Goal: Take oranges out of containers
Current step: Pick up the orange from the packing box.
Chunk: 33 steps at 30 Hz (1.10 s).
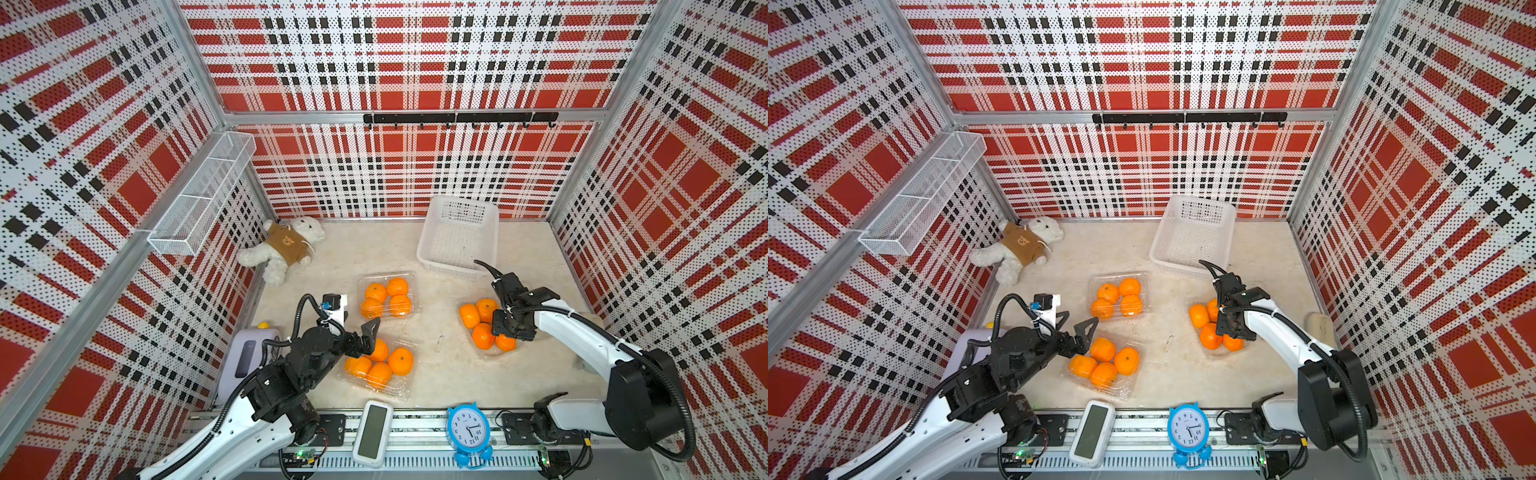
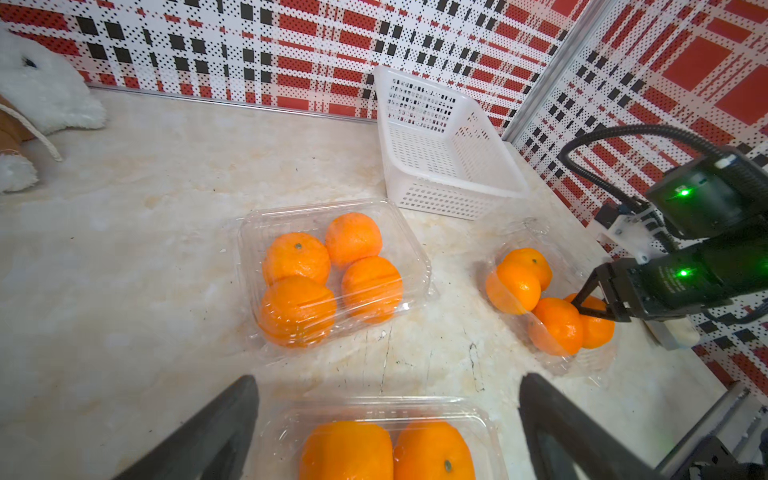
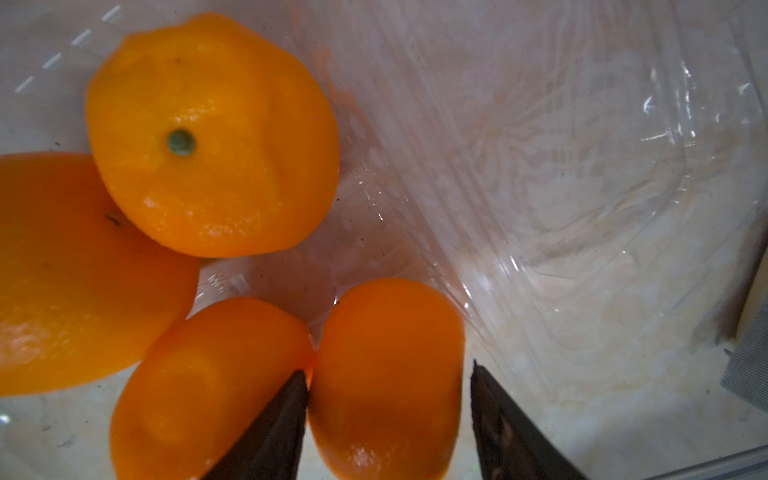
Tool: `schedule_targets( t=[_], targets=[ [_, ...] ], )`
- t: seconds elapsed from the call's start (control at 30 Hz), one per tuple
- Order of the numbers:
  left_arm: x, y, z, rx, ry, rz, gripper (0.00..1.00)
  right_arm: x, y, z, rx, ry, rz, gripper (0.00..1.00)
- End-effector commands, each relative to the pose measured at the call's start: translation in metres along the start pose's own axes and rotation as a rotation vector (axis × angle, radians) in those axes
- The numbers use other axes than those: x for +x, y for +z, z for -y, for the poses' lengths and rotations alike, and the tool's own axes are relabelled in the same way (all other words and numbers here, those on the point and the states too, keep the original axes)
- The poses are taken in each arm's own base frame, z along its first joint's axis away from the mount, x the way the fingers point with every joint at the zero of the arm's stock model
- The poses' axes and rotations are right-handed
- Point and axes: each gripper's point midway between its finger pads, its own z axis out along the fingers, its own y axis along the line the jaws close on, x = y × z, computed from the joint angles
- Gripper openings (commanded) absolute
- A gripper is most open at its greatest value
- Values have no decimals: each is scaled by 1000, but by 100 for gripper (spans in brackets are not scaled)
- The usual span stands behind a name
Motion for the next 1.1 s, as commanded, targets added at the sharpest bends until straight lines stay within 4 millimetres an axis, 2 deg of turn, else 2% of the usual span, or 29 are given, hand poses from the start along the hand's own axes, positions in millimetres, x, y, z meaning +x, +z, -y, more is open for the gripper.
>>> schedule_targets(
  t=[0.0,0.17,0.27,0.4,0.53,0.63,0.77,0.83,0.93,1.0,1.07],
  targets=[
    [-5,4,9,43,10,19,99,-1,6,4,35,-9,9,63],
    [-6,8,25,122,64,25,100,0,10,4,49,-16,-11,65],
    [-9,8,36,183,91,54,100,-3,2,1,32,-25,-7,50],
    [-14,7,50,244,122,96,100,-10,-22,-4,-26,-40,26,36],
    [-18,11,66,266,206,75,100,-20,-59,-8,-99,-61,85,30],
    [-27,14,88,315,275,76,100,-39,-98,-21,-209,-135,191,29],
    [-48,21,127,420,358,87,99,-75,-161,-53,-422,-218,380,30],
    [-57,29,147,468,394,77,99,-90,-183,-74,-551,-229,416,30],
    [-65,44,176,522,494,89,99,-107,-208,-108,-761,-260,421,29],
    [-70,56,193,539,567,118,99,-112,-220,-125,-861,-294,420,29],
    [-76,70,204,538,607,137,99,-112,-229,-133,-926,-330,413,29]
  ],
)
